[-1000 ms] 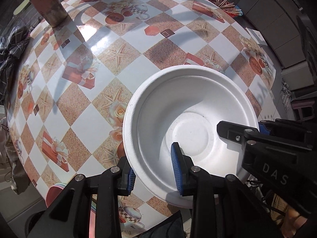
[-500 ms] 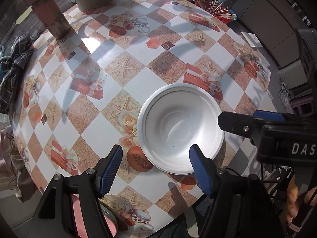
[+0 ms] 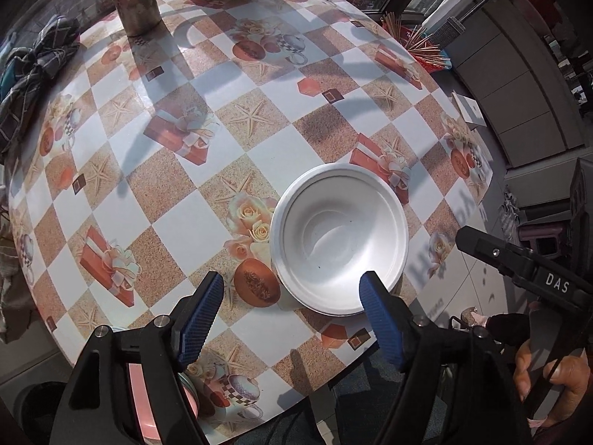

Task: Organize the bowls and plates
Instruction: 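Grasp the stacked white bowls' rim with the left gripper while the right gripper grasps it too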

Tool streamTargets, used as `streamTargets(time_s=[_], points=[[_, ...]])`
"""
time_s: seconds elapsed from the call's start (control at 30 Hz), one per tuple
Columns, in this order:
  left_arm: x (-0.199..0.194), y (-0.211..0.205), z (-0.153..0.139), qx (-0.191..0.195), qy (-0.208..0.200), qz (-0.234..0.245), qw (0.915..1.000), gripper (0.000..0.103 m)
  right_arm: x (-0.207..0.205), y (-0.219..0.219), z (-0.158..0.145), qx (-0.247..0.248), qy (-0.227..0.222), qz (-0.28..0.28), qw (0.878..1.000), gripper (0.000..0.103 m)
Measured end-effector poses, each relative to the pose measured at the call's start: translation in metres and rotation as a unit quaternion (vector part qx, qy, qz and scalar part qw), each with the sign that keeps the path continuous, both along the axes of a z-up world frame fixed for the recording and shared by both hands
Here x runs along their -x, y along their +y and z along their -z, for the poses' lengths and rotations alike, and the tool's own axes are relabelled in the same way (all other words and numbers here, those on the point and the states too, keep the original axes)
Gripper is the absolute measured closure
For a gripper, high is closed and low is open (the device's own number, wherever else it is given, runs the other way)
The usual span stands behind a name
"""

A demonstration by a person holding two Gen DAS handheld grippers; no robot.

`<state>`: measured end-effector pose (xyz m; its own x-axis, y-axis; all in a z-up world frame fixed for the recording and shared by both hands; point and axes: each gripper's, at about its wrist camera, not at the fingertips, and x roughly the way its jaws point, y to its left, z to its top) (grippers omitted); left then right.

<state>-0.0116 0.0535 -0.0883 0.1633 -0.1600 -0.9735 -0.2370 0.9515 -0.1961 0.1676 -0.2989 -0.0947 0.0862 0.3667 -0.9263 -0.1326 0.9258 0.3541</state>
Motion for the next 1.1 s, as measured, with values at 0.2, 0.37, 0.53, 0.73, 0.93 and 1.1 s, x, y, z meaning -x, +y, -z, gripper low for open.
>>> streamTargets(time_s=[0.2, 0.37, 0.53, 0.73, 0.93, 1.1], points=[[0.002, 0.005, -0.010, 0.012, -0.030, -0.017, 0.9993, 0.024, 0.003, 0.005, -0.003, 0.004, -0.015, -0.021, 1.000, 0.001], [0.002, 0.009, -0.008, 0.020, -0.023, -0.029, 0.9991, 0.023, 0.004, 0.006, -0.003, 0.010, -0.012, -0.029, 0.999, 0.001], [0.004, 0.006, 0.000, 0.019, -0.007, -0.034, 0.9992, 0.023, 0.006, 0.006, 0.001, 0.018, -0.001, -0.037, 0.999, 0.001], [0.006, 0.004, 0.005, 0.007, -0.001, -0.030, 0.9995, 0.023, 0.008, 0.012, 0.009, 0.030, 0.014, -0.053, 0.998, 0.001], [0.008, 0.009, 0.013, 0.000, 0.013, -0.041, 0.9991, 0.023, 0.007, 0.022, 0.015, 0.040, 0.024, -0.072, 0.996, 0.001], [0.006, 0.012, 0.021, -0.012, 0.021, -0.042, 0.9988, 0.023, 0.004, 0.032, 0.019, 0.052, 0.030, -0.091, 0.994, 0.001]])
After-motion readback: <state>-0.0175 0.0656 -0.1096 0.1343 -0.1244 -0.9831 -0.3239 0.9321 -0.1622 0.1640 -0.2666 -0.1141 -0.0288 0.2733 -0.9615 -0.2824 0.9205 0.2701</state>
